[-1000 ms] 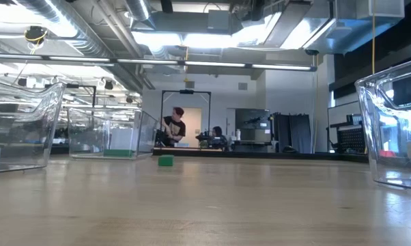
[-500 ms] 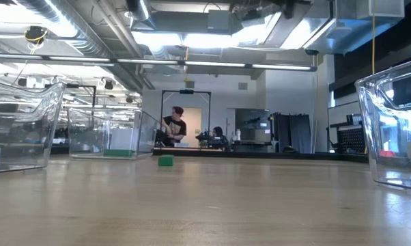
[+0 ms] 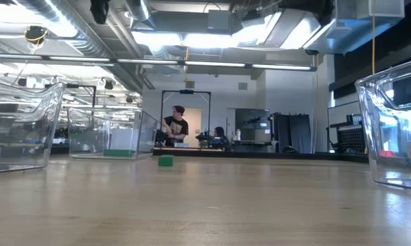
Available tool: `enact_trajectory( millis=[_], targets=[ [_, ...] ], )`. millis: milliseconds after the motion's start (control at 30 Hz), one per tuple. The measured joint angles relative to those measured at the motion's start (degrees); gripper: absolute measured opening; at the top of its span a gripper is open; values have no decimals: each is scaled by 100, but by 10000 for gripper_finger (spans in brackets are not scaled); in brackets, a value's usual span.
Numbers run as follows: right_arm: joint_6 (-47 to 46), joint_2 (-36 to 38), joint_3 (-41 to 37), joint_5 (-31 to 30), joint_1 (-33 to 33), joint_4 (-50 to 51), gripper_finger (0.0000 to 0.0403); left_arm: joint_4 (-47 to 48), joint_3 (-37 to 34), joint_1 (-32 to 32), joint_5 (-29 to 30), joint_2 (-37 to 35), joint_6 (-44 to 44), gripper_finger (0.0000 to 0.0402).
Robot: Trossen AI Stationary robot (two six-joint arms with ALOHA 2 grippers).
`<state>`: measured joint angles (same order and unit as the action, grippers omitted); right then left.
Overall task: Sort & place blocks by color
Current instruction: Put the right green block into the top left transparent bin
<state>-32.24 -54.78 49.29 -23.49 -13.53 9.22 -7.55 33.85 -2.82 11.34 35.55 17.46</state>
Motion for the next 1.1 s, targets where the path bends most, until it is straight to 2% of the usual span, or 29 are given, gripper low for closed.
enact_trajectory(
  millis=[700, 867, 967, 1100],
  targets=[
    [111, 34, -93, 6, -30, -315, 295, -27, -5, 93, 70, -120, -118, 88],
    [100, 32, -93, 7, -30, -318, 295, 69, 314, 191, 515, 80, -538, 88],
    [101, 32, -93, 9, -30, -318, 295, 1059, 964, 568, 492, 350, -847, 88],
    [97, 28, -93, 9, -30, -318, 295, 3192, 2017, 1390, 147, 915, -1170, 88]
  ],
)
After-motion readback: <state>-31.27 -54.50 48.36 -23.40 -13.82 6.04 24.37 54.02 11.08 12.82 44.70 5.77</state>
